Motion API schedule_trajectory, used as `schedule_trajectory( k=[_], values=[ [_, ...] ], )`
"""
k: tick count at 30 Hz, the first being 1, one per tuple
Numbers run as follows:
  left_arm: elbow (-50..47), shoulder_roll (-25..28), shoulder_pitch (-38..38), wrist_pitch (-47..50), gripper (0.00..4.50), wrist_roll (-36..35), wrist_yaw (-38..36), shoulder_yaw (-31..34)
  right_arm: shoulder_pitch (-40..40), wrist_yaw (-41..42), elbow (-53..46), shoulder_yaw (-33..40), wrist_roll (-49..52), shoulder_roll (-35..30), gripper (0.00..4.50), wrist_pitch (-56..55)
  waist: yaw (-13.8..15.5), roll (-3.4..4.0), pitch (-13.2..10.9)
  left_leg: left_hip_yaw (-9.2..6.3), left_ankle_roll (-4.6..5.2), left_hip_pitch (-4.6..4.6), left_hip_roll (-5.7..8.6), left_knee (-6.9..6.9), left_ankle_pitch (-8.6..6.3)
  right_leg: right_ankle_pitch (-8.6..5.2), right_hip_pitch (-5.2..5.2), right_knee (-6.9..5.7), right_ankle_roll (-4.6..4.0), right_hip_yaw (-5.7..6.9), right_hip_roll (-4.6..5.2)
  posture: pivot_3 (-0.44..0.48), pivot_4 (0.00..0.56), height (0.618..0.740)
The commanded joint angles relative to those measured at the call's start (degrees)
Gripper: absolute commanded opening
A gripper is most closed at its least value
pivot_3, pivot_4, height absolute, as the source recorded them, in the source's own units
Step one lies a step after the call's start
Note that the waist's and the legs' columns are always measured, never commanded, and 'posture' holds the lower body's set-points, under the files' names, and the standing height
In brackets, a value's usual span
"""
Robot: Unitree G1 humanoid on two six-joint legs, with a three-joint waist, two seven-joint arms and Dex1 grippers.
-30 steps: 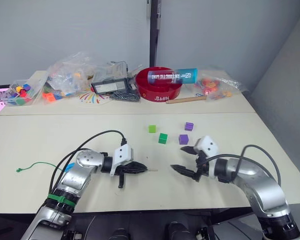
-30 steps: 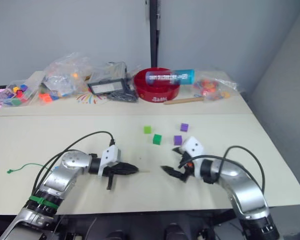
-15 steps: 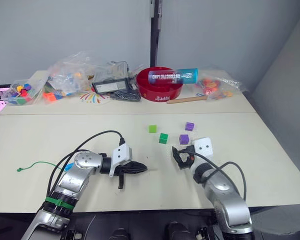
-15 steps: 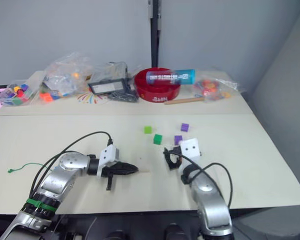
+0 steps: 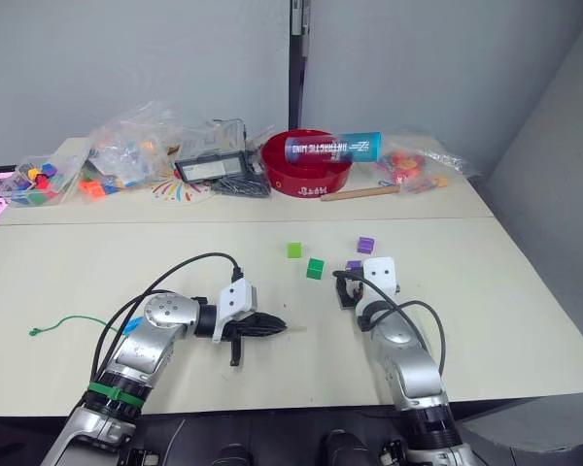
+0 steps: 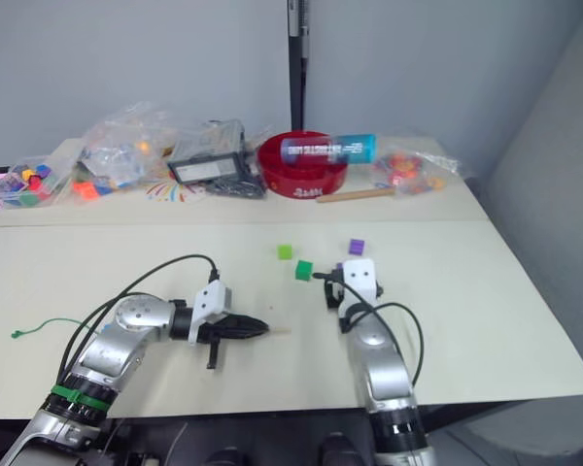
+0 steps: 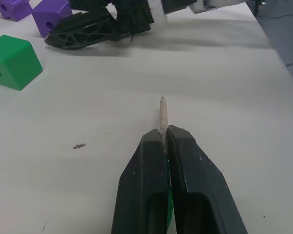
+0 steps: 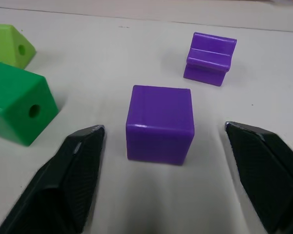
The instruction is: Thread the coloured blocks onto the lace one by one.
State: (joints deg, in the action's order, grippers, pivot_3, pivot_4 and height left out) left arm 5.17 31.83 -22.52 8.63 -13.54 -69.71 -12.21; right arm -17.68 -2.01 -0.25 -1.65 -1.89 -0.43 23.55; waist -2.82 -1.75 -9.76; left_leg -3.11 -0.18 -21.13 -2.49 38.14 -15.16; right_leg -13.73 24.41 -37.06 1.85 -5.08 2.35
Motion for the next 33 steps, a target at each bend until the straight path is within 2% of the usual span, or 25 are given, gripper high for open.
schedule_trajectory(
  k=[1,4,5,6,11,17,20,23,32,33],
  values=[
    [-1.98,0.3,-0.28,-0.25,0.0,-0.53,0.28,0.8,-0.66,-0.01,-0.5,0.3,0.31,0.36,2.6,-2.67,0.04,0.0,0.0,0.0,0.0,-0.01,0.0,0.0,0.0,0.0,0.0,0.01,0.0,0.0,0.0,0.0,0.15,0.731],
    [-2.16,0.42,-0.17,-0.21,0.0,-0.5,0.35,0.77,-0.52,0.02,-0.98,0.38,0.42,0.5,1.53,-2.56,0.08,0.0,0.0,0.0,0.0,-0.02,0.01,0.0,0.0,0.0,0.0,0.03,0.0,0.0,0.02,0.0,0.15,0.731],
    [-2.15,0.39,-0.23,-0.16,0.0,-0.49,0.42,0.74,-0.35,0.13,-1.28,0.4,0.53,0.5,1.25,-2.62,0.06,0.0,0.0,0.01,0.0,-0.02,0.01,0.0,0.0,0.0,0.0,0.03,0.0,0.0,0.02,0.0,0.15,0.731],
    [-2.14,0.4,-0.28,-0.15,0.0,-0.47,0.42,0.71,-0.1,0.23,-1.77,0.35,0.59,0.49,1.16,-2.82,0.06,0.0,0.0,0.01,0.0,-0.01,0.01,0.0,0.0,0.0,0.0,0.02,0.0,0.0,0.02,0.0,0.15,0.731],
    [-2.1,0.41,-0.5,-0.01,0.0,-0.47,0.29,0.56,2.78,0.54,-7.92,-0.66,0.5,0.66,1.16,-0.4,0.07,0.01,-0.01,0.01,0.0,-0.02,0.01,-0.02,0.0,0.0,0.01,0.02,0.0,0.0,0.02,0.0,0.15,0.731],
    [-1.53,0.26,-1.21,0.09,0.0,-0.51,0.05,0.43,16.24,4.7,-31.17,-8.36,1.65,-1.35,1.16,10.94,0.2,0.02,-0.01,-0.01,0.0,-0.05,0.01,-0.06,0.0,-0.01,0.04,0.05,0.02,0.0,0.02,0.0,0.15,0.731],
    [-1.33,0.29,-1.45,0.11,0.0,-0.55,-0.21,0.35,21.17,6.44,-37.67,-11.62,2.01,-3.49,1.16,16.18,0.1,0.02,-0.01,0.01,0.0,-0.03,0.01,-0.06,0.0,-0.02,0.03,0.05,0.02,0.0,0.02,0.0,0.15,0.731],
    [-1.24,0.34,-1.82,0.28,0.0,-0.57,-0.6,0.18,24.77,8.24,-39.27,-11.76,4.82,-3.91,1.16,21.45,0.13,0.01,0.0,0.01,0.0,-0.01,0.0,-0.06,0.0,-0.02,0.02,0.04,0.02,0.01,0.01,0.0,0.15,0.731],
    [-1.06,1.25,-1.96,0.28,0.0,-0.37,-1.67,0.37,24.97,9.87,-36.22,-10.8,8.83,-2.15,1.16,26.08,-0.16,-0.01,0.01,0.01,0.0,0.03,-0.01,-0.06,0.0,-0.04,-0.02,0.05,0.03,0.01,-0.01,0.0,0.15,0.731],
    [-1.18,1.32,-1.87,0.31,0.0,-0.38,-1.62,0.4,24.81,10.16,-36.57,-10.53,8.86,-2.6,1.66,25.33,-0.18,-0.01,0.01,0.0,0.0,0.03,-0.02,-0.06,0.0,-0.04,-0.02,0.05,0.03,0.02,-0.01,0.0,0.15,0.731]
  ],
)
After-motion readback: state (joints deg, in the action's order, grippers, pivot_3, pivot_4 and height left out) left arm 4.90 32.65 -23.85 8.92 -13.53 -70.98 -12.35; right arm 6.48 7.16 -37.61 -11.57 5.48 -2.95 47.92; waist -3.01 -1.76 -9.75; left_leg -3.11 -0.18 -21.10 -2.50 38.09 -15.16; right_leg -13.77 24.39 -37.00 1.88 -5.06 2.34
